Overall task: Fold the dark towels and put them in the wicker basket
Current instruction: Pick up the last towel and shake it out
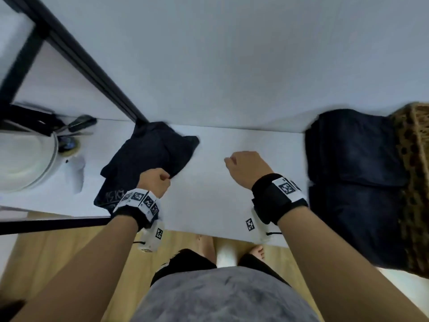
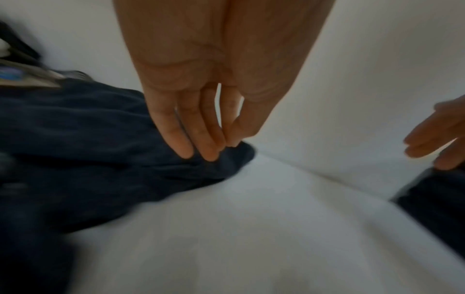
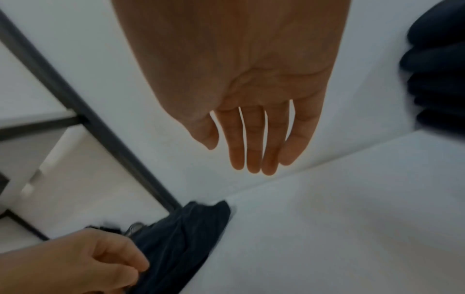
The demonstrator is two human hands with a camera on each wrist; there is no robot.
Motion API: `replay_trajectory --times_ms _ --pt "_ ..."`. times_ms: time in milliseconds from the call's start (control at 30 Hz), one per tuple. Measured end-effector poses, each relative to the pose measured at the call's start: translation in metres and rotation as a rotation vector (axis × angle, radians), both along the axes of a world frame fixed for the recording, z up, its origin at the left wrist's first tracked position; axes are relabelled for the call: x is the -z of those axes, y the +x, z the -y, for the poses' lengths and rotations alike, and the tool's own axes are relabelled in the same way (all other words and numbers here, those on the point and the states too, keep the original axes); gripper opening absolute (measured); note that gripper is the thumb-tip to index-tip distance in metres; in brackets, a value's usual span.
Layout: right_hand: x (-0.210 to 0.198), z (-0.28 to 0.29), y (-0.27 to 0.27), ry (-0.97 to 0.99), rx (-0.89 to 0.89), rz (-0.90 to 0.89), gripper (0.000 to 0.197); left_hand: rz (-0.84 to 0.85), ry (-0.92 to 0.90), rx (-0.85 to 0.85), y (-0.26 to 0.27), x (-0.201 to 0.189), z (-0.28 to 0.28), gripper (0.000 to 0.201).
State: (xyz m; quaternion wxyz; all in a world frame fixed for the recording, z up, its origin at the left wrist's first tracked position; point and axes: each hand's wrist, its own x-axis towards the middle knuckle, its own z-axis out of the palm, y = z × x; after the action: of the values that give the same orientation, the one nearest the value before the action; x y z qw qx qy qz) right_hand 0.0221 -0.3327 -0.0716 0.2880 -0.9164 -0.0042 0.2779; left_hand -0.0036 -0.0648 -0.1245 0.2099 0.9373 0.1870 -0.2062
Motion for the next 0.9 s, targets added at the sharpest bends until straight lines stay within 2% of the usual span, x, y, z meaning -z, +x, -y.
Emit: replay_trajectory --times_ms 67,133,267,367,500,600,700,800,900 --pt "0.012 -0.032 -0.003 -0.007 -0.046 -0.047 0.04 -0.044 0.13 -0.024 -0.015 0.012 -0.036 0.031" --pt "0.022 -0.056 -0.006 -0.014 -0.073 -0.089 0.038 -0.067 0.154 -0.039 -0.024 0.024 -0.059 0.04" --pt "0.034 -0.089 -0.009 -0.029 -0.055 -0.132 0.037 -0.008 0.167 0.05 -0.022 0.041 -0.074 0.028" --pt "0.032 -0.1 -0.009 -0.04 -0.035 -0.131 0.038 0.011 0.175 -0.01 -0.01 0.04 -0.073 0.031" --pt "0.015 -0.108 -0.005 -0.027 -0.004 -0.092 0.039 0.005 0.14 -0.035 0.0 0.027 -0.075 0.022" --pt "-0.008 -0.107 -0.005 0.045 0.054 -0.043 0.034 0.179 0.022 -0.096 0.008 -0.009 -0.069 0.019" --pt "-0.038 -0.1 -0.008 0.165 0.137 0.047 0.028 0.348 -0.131 -0.087 0.016 -0.07 -0.051 0.006" --pt "-0.071 -0.085 -0.014 0.321 0.249 0.149 0.021 0.515 -0.279 -0.015 0.021 -0.138 -0.027 0.016" --pt "-0.103 -0.064 -0.018 0.479 0.337 0.268 0.026 0.67 -0.471 0.051 0.02 -0.21 -0.003 0.022"
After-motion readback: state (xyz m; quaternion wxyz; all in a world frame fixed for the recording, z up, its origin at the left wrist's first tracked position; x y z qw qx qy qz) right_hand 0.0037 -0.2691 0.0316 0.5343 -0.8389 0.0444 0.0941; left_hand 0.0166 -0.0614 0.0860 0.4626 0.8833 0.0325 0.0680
